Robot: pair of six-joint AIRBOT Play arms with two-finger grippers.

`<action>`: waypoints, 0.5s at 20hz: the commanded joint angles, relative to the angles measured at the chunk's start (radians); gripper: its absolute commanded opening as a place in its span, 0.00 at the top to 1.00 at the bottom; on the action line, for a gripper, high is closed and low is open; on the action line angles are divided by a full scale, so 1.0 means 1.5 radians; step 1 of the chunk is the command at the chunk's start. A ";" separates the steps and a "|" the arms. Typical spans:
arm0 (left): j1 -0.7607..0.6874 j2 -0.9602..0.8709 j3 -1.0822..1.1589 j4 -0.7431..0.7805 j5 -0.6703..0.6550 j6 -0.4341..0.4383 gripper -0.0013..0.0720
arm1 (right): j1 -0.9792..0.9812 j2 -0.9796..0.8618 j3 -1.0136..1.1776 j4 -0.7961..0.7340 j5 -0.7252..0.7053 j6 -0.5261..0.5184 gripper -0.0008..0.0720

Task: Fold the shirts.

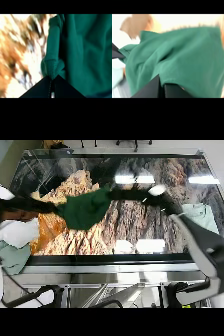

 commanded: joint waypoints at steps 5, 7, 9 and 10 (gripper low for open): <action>0.105 0.224 0.309 -0.003 0.023 -0.111 0.97 | -0.252 0.337 0.122 -0.207 0.017 0.127 0.96; 0.110 0.264 0.329 -0.013 0.007 -0.123 0.97 | -0.315 0.383 0.122 -0.210 0.042 0.138 0.96; 0.110 0.293 0.324 -0.074 -0.003 -0.123 0.97 | -0.341 0.399 0.122 -0.209 0.088 0.139 0.96; 0.110 0.304 0.315 -0.106 -0.002 -0.122 0.97 | -0.341 0.399 0.122 -0.209 0.120 0.143 0.96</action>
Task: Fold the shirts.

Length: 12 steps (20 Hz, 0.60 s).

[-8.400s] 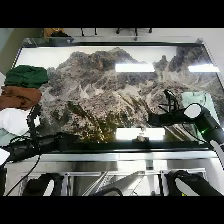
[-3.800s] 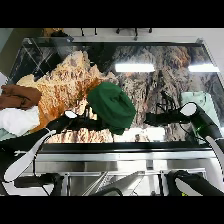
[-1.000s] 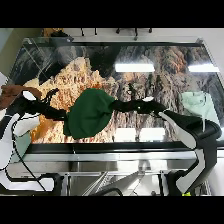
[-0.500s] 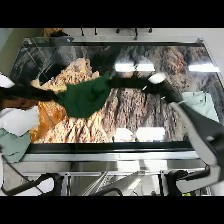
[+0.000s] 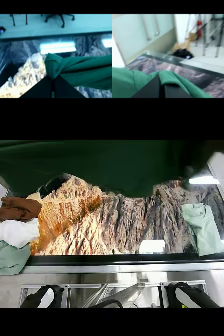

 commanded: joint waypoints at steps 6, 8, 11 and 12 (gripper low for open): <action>0.004 0.077 -0.186 -0.143 -0.026 0.001 0.97 | -0.045 -0.053 -0.027 0.029 0.295 0.021 0.96; -0.029 0.071 -0.318 -0.144 -0.007 0.030 0.97 | -0.038 -0.098 -0.094 0.029 0.305 0.020 0.96; -0.099 0.008 -0.521 -0.144 0.067 0.088 0.97 | -0.018 -0.181 -0.231 0.026 0.256 -0.005 0.95; -0.120 -0.027 -0.583 -0.144 0.109 0.110 0.97 | -0.006 -0.215 -0.284 0.026 0.214 -0.024 0.95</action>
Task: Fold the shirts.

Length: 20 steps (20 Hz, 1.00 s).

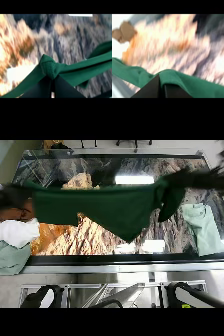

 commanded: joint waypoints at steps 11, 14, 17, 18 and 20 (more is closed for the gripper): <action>-0.041 -0.444 -0.099 -0.018 0.166 0.105 0.96 | 0.008 -0.202 -0.131 0.004 -0.202 -0.097 0.37; -0.034 -0.472 -0.033 -0.018 0.130 0.105 0.96 | -0.056 -0.101 -0.131 -0.112 -0.179 -0.002 0.25; -0.035 -0.482 0.003 -0.019 0.104 0.105 0.96 | -0.097 -0.045 -0.151 -0.197 -0.097 0.067 0.24; -0.035 -0.482 0.007 -0.019 0.100 0.105 0.96 | -0.098 -0.034 -0.171 -0.196 -0.068 0.074 0.24; -0.034 -0.482 0.008 -0.018 0.087 0.105 0.96 | -0.075 -0.011 -0.249 -0.175 -0.048 0.076 0.24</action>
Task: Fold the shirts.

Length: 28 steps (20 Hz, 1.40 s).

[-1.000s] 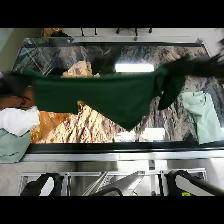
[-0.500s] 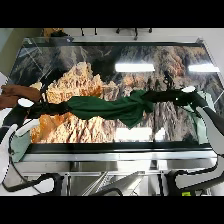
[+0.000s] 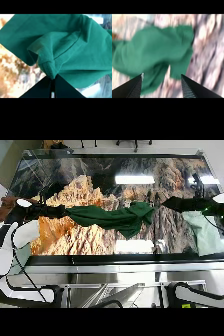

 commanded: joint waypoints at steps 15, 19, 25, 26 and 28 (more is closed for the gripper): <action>0.001 -0.007 0.017 0.002 -0.052 0.001 0.96 | 0.292 -0.128 -0.268 0.280 -0.300 -0.113 0.31; 0.001 -0.007 0.017 -0.003 -0.054 -0.001 0.96 | 0.292 -0.149 -0.223 0.331 -0.257 -0.177 0.96; 0.073 0.095 0.053 -0.336 -0.126 -0.007 0.96 | 0.148 0.023 0.001 0.330 -0.006 -0.093 0.96; 0.091 0.126 0.086 -0.390 -0.147 -0.013 0.96 | 0.098 0.051 0.088 0.330 0.021 -0.069 0.96; 0.119 0.195 0.176 -0.474 -0.146 -0.055 0.96 | 0.010 0.079 0.269 0.337 0.047 -0.032 0.96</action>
